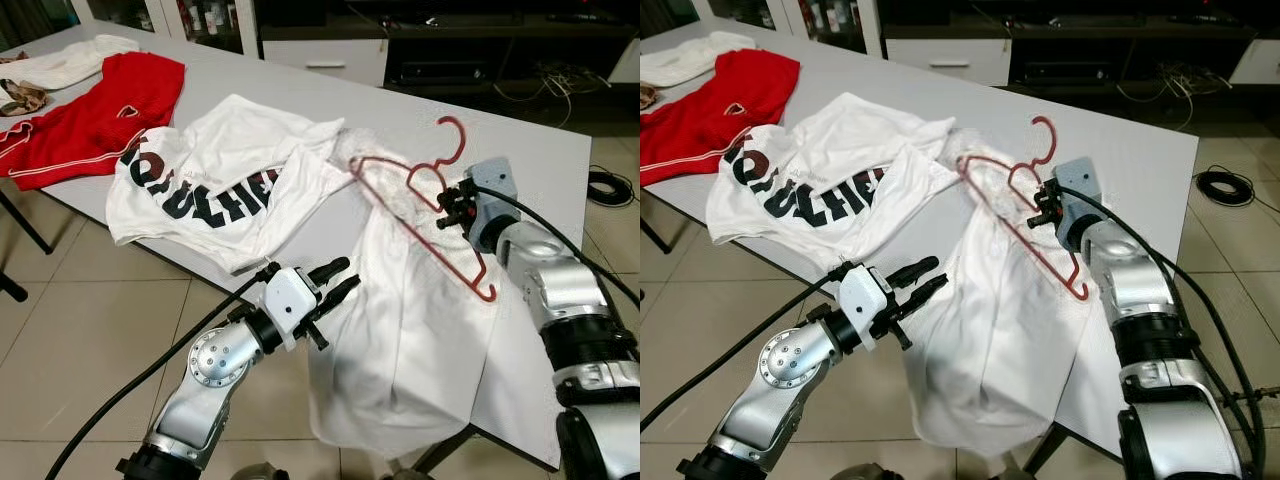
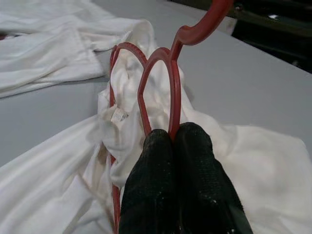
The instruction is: Hang hanger
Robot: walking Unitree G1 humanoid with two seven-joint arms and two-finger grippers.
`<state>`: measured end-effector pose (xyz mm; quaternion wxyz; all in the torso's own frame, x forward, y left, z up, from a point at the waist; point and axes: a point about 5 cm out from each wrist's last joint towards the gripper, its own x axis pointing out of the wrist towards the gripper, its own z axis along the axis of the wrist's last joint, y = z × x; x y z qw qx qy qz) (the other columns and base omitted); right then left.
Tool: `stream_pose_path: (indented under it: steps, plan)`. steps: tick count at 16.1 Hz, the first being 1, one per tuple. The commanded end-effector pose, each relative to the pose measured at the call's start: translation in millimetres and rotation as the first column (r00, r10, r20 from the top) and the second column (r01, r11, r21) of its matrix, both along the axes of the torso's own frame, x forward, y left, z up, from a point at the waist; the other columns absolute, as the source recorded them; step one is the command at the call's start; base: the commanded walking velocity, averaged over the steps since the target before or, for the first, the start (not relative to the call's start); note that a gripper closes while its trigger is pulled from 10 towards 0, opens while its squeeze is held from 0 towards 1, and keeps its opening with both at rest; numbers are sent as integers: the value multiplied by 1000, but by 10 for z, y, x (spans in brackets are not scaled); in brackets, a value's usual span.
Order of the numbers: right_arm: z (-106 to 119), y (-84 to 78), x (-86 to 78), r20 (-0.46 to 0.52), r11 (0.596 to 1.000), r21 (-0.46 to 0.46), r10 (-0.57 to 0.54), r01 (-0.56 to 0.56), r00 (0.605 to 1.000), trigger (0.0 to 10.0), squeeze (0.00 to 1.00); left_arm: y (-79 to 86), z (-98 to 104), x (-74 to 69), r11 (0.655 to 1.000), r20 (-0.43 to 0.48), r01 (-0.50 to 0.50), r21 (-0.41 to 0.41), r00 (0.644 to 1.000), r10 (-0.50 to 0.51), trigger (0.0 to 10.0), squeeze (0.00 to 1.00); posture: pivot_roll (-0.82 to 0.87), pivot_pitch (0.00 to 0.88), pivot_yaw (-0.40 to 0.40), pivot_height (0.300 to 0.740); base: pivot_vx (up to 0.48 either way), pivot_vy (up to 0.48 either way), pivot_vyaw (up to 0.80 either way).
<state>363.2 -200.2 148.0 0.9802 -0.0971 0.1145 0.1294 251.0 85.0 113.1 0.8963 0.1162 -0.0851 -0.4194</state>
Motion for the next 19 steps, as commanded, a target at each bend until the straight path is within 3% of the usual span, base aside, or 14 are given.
stream_pose_path:
  steps: [1,3,4,6,8,10,15,17,19]
  plan:
    - [108,-36,47,54,999,9,-33,32,998,0,0,11,37,12,1000,8,-5,-6,1000,5,10000,0,-53,0,37,736,0,0,0]
    - [197,50,45,93,993,106,45,-55,995,0,0,9,48,25,1000,11,-4,-6,1000,4,10000,0,-61,0,45,736,0,0,0]
    - [307,42,11,122,967,223,95,-120,988,0,0,1,62,34,1000,15,-2,-8,1000,2,10000,0,-64,0,43,736,0,0,0]
    - [438,-61,-80,150,938,281,164,-201,975,0,0,-5,69,36,1000,17,-2,-15,1000,2,10000,0,-75,0,45,736,0,0,0]
    - [509,-170,-207,145,918,288,240,-273,960,0,0,-30,76,23,1000,17,5,-26,1000,-4,10000,0,-88,0,42,736,0,0,0]
    - [485,-227,-405,114,911,210,337,-354,935,0,0,-29,163,58,999,78,-28,-44,996,32,10000,0,-95,0,40,736,0,0,0]
    - [122,-347,-556,-39,922,238,323,-305,946,0,0,40,252,74,992,86,-67,-111,993,77,10000,0,-96,0,31,736,0,0,0]
    - [59,-244,-732,-88,874,253,449,-416,889,0,0,93,322,102,985,95,-96,-144,989,110,10000,0,-83,0,21,736,0,0,0]
    - [6,-179,-803,-130,850,240,507,-469,852,0,0,100,359,108,980,94,-103,-172,988,120,10000,0,-81,0,20,736,0,0,0]
